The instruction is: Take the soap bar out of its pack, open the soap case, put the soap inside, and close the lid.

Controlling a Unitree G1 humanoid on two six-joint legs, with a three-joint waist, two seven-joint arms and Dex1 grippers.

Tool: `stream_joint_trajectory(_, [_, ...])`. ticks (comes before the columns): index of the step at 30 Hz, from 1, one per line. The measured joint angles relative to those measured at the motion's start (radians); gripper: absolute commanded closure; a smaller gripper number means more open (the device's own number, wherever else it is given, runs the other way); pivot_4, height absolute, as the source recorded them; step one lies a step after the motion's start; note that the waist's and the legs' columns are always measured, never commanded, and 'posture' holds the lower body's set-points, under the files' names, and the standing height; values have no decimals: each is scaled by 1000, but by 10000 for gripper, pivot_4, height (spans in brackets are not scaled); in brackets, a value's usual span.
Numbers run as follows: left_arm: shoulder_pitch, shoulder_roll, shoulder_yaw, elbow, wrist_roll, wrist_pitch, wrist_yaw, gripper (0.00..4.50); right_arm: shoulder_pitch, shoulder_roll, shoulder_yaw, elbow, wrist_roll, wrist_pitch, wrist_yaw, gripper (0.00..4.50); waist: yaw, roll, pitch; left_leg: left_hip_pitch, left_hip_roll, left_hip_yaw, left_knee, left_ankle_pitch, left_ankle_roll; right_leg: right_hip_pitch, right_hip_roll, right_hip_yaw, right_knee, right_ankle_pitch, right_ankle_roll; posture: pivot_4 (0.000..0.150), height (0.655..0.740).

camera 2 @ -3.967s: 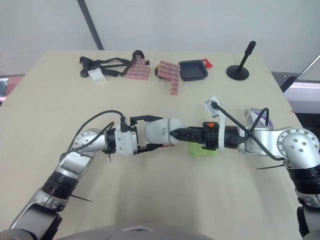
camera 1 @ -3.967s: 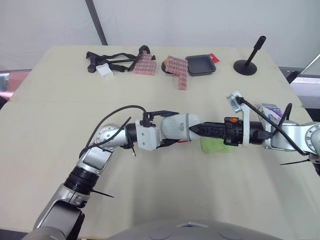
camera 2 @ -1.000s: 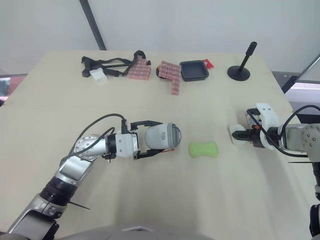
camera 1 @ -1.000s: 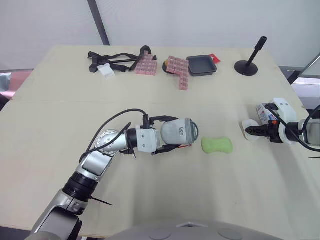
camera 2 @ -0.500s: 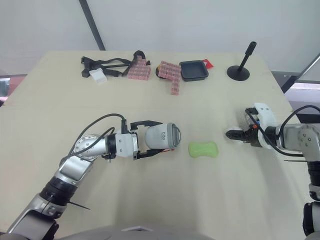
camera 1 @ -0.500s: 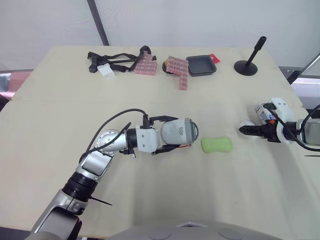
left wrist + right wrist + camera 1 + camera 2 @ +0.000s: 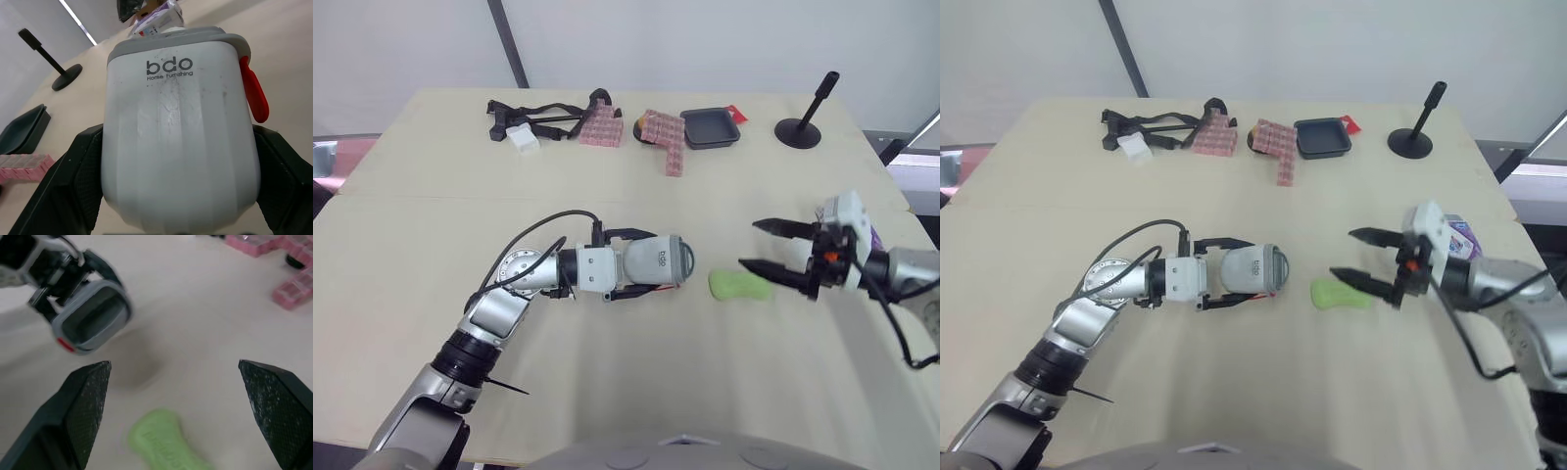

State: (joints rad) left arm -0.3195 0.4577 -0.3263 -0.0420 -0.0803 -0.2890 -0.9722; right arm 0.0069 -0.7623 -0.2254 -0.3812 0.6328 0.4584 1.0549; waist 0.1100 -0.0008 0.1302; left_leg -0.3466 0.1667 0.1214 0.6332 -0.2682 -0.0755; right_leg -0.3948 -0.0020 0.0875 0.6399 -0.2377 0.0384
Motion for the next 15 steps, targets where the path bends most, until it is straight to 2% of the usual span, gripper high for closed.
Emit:
stream_joint_trajectory(3, [-1, 9, 0, -3, -9, 45, -20, 10298, 71, 11, 31, 24, -106, -244, 103, 255, -12, 0, 0, 0, 0, 0, 0, 1, 1, 0, -1, -1, 0, 0, 0, 1500, 7400])
stream_joint_trajectory(5, [0, 27, 0, -6, -10, 71, -35, 10298, 131, 37, 42, 40, -124, -358, 161, 255, -19, 0, 0, 0, 0, -1, 0, 1, 1, 0, -1, -2, 0, 0, 0, 1500, 7400])
stream_joint_trajectory(10, [4, 44, 0, -11, -8, 87, -54, 10298, 230, 154, 50, 60, -134, -533, 168, 255, -37, 0, 0, -1, -1, -1, 0, 1, 2, 0, -3, -2, 0, 0, 0, 1500, 7400])
stream_joint_trajectory(15, [18, 67, 0, -15, -7, 109, -62, 10298, 323, 170, 26, 69, -134, -577, 156, 255, -38, 0, 0, 0, -1, -1, 0, 1, 2, 0, -3, -3, -1, 0, 0, 1500, 7400])
